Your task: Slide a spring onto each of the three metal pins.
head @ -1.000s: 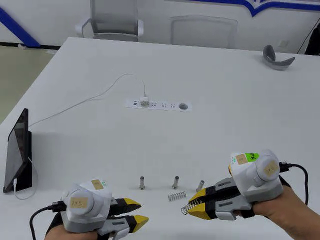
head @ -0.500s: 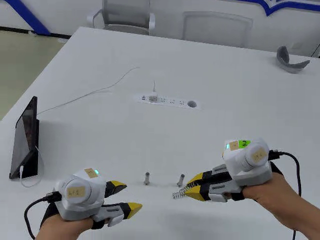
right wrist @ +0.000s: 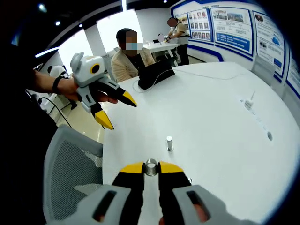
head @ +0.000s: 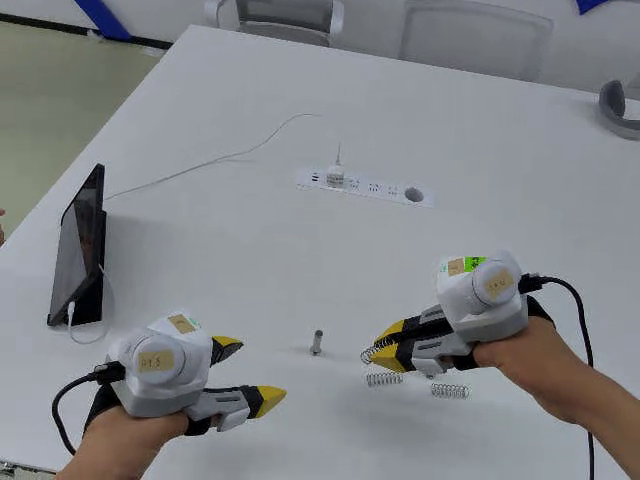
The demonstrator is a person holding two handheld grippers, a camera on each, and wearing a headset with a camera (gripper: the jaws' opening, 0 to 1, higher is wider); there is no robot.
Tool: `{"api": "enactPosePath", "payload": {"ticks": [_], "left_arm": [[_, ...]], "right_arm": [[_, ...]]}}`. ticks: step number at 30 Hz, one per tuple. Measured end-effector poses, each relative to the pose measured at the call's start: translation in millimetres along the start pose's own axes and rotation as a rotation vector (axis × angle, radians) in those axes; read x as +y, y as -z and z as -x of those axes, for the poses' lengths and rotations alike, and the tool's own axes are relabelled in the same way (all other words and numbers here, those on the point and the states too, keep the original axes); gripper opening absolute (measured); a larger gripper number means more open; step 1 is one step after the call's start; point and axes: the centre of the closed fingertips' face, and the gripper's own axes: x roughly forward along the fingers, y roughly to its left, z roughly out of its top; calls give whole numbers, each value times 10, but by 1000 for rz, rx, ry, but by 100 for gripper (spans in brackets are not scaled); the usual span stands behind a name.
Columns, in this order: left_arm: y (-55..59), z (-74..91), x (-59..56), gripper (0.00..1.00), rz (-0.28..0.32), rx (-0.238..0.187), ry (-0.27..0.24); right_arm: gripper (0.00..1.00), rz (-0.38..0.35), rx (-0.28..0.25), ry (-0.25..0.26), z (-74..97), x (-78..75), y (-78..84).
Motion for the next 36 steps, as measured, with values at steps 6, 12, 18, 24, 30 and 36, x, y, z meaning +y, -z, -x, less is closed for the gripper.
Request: {"api": "enactPosePath", "payload": {"ticks": [6, 12, 18, 24, 30, 36], "left_arm": [[18, 49, 106, 60, 30, -2, -39], [66, 89, 154, 62, 44, 3, -49], [123, 122, 156, 63, 48, 11, -48], [146, 145, 185, 64, 62, 10, -59], [180, 163, 158, 64, 72, 11, -54], [204, 181, 160, 64, 84, 8, -55]], "right_arm": [[12, 7, 35, -3, -122, -97, 0], [12, 11, 56, 2, -230, -191, -21], [12, 27, 71, 6, -330, -242, -53], [12, 46, 86, 10, -423, -289, -75], [12, 86, 118, 6, -509, -313, -91], [13, 105, 129, -1, -592, -322, -124]]}}
